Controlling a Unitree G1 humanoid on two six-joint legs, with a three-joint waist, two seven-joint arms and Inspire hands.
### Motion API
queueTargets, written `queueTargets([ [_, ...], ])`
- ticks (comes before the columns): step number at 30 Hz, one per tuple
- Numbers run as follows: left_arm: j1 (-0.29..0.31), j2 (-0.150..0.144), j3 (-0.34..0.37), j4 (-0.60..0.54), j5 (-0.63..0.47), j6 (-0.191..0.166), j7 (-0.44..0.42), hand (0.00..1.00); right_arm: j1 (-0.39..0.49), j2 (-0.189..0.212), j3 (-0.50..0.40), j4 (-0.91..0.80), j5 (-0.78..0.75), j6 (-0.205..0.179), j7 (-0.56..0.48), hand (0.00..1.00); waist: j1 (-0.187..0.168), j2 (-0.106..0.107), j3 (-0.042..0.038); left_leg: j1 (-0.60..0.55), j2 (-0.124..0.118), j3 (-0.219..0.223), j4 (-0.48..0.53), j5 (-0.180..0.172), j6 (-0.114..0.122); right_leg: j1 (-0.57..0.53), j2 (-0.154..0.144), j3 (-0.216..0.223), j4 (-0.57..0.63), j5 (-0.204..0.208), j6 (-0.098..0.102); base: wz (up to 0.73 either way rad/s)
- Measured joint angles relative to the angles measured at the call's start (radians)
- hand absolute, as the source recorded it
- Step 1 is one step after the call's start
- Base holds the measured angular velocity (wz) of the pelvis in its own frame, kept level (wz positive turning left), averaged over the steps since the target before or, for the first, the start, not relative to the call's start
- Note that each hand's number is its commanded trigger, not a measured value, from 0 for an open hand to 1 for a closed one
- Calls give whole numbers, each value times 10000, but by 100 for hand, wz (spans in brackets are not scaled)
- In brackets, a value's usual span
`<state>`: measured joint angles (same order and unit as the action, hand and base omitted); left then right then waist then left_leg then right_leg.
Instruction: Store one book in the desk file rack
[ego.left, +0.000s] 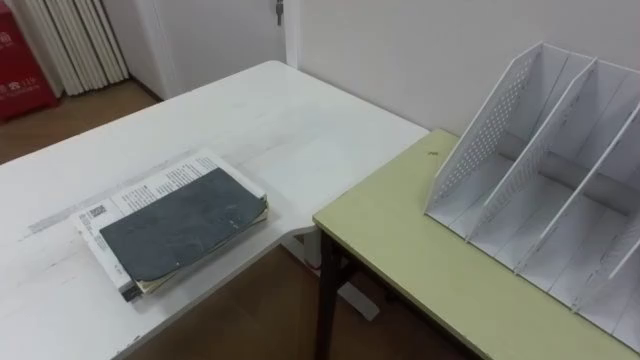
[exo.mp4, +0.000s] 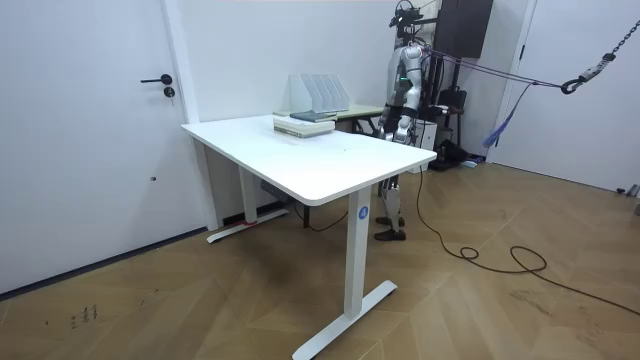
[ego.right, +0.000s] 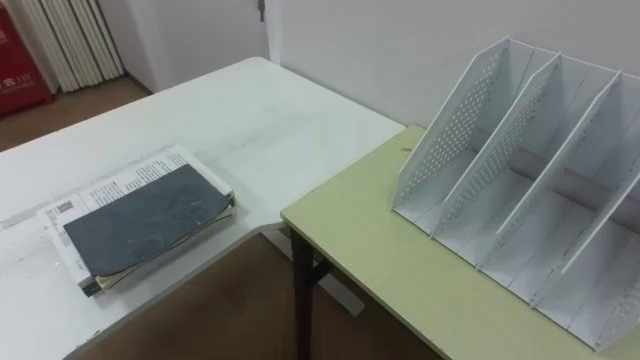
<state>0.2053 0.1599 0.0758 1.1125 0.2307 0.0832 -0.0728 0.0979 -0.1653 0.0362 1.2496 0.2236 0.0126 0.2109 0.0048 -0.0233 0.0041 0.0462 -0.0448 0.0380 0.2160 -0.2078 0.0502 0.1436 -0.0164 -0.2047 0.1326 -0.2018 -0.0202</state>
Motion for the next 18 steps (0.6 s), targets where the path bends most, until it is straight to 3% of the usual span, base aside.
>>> queueTargets([
  [18, -100, -72, -42, 64, 735, 65, 40, 0, -1, 24, 5, 10, 17, -130, -38, 0, -26, 0, 15, 0, 6, -117, 14, 0, 0, 4, -17, -9, 2, -1, 1, 0],
])
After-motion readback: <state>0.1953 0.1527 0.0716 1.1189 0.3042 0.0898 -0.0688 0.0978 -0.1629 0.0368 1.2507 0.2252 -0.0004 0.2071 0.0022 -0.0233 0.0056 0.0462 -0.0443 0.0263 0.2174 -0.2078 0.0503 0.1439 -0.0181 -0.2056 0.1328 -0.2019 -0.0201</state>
